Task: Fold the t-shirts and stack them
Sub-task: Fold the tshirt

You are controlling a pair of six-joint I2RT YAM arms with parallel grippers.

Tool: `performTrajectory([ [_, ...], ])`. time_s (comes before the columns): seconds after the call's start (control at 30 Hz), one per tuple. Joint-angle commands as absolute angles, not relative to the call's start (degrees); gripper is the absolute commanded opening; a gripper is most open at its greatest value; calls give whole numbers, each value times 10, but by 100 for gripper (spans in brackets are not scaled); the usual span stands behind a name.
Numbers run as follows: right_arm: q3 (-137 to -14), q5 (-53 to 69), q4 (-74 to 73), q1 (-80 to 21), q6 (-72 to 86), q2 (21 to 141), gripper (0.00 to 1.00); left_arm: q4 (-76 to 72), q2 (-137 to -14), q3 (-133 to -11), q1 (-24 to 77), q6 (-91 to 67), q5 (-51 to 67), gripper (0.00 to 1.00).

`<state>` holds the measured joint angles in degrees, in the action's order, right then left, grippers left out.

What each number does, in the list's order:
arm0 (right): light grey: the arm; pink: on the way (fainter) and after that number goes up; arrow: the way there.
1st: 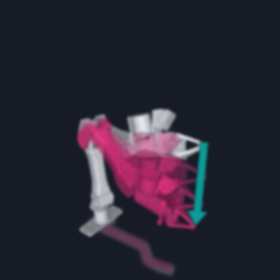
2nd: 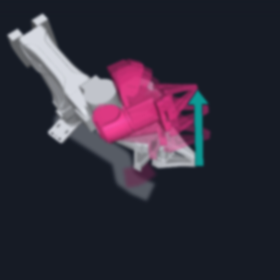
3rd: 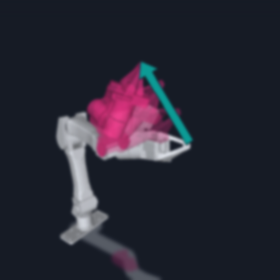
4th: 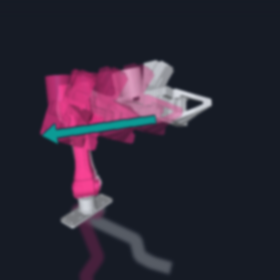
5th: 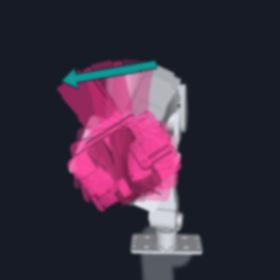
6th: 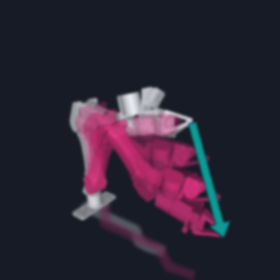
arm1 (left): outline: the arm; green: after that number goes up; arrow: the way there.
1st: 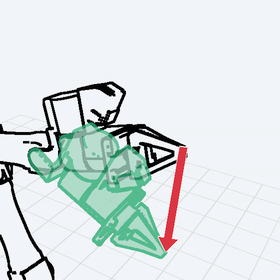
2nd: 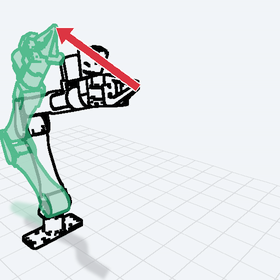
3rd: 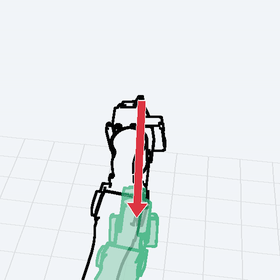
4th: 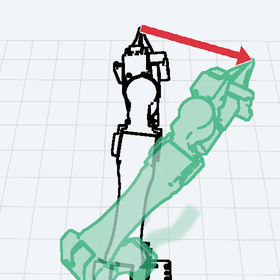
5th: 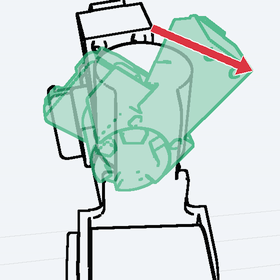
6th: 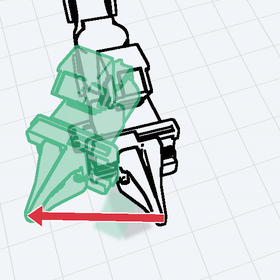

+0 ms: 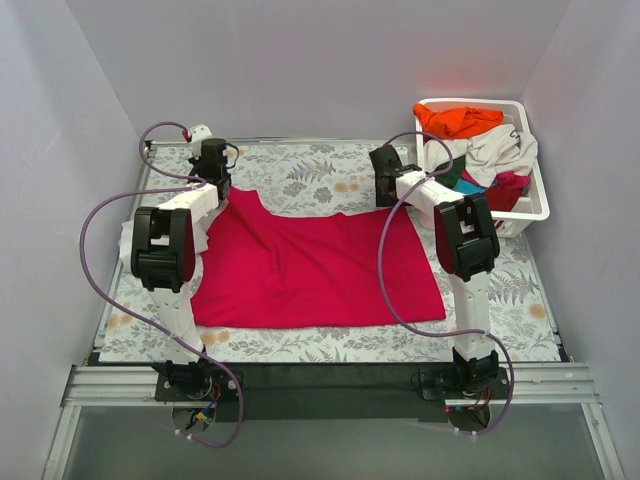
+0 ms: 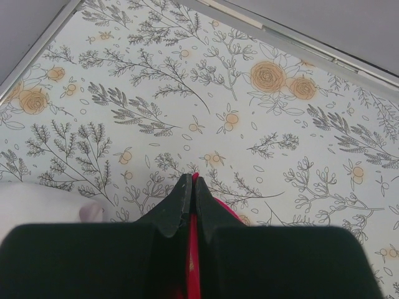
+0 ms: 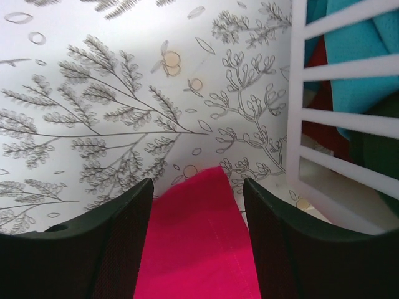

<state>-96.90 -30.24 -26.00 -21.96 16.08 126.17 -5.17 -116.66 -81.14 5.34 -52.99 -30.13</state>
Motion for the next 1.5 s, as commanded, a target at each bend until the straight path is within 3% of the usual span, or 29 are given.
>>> performTrajectory([
  [0.0, -952, -305, -266, -211, 195, 1252, 54, -63, -1118, -809, 47, -533, -306, 0],
  [0.27, -926, -287, -266, -210, 215, 1264, 47, -65, -1118, -805, 47, -533, -307, 0],
  [0.4, -926, -281, -266, -208, 221, 1270, 26, -65, -1115, -806, 47, -533, -304, 0],
  [0.67, -914, -275, -266, -208, 222, 1275, 3, -65, -1114, -804, 47, -530, -311, 0],
  [0.9, -889, -273, -257, -210, 219, 1250, 1, -66, -1107, -799, 47, -533, -310, 0],
  [1.47, -717, -249, -161, -223, 163, 1025, 1, -115, -988, -672, 47, -604, -202, 0],
])
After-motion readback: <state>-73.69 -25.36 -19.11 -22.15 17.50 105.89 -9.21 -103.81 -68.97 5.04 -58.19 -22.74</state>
